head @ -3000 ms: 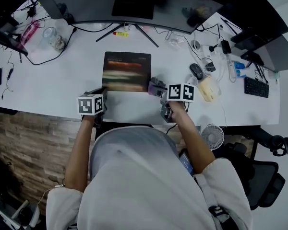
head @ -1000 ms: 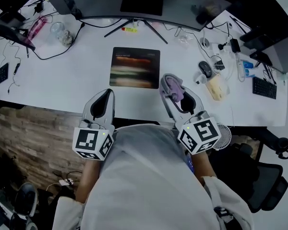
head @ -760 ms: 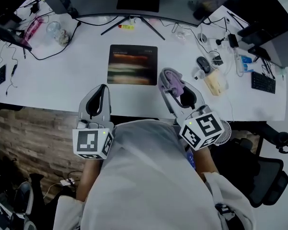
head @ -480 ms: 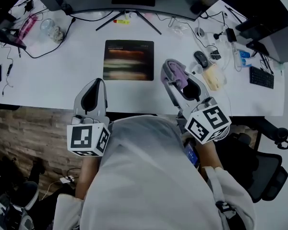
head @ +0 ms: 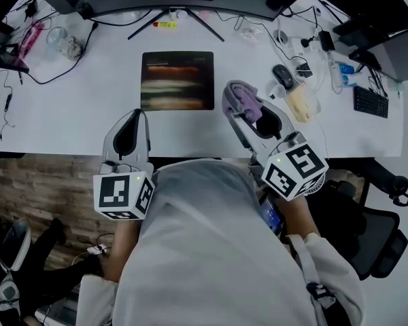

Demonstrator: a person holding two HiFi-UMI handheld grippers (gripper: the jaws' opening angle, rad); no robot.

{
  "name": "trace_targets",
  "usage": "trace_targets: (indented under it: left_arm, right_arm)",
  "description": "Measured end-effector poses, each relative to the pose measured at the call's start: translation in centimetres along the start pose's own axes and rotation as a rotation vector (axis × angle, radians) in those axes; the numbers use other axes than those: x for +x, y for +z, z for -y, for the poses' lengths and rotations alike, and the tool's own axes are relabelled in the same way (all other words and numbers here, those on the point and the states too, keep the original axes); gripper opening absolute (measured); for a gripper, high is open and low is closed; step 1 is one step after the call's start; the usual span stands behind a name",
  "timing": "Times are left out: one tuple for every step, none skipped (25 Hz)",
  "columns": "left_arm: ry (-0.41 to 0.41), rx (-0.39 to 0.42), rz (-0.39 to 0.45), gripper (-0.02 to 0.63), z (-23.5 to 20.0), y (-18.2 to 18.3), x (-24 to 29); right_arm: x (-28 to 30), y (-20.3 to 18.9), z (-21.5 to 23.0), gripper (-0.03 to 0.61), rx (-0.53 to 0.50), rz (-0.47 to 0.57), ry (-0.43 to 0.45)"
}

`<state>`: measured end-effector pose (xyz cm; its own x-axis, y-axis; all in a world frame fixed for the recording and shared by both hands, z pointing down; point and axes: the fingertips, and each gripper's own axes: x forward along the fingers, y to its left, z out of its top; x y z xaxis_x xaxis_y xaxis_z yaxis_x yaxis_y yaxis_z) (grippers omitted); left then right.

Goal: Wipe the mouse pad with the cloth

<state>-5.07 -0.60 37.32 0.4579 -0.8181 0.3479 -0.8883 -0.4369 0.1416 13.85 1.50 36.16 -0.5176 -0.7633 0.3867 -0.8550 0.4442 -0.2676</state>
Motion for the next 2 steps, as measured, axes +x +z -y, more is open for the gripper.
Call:
trace_targets:
  left_arm:
    - [-0.001,-0.002,-0.003,0.0,-0.02,-0.08,0.11]
    - [-0.002,-0.004,-0.005,0.0,-0.04,-0.14,0.22]
  right_arm:
    - [0.11,-0.04,0.03,0.179,0.0,-0.003,0.001]
    - [0.23,-0.07,0.06,0.179,0.0,-0.007,0.001]
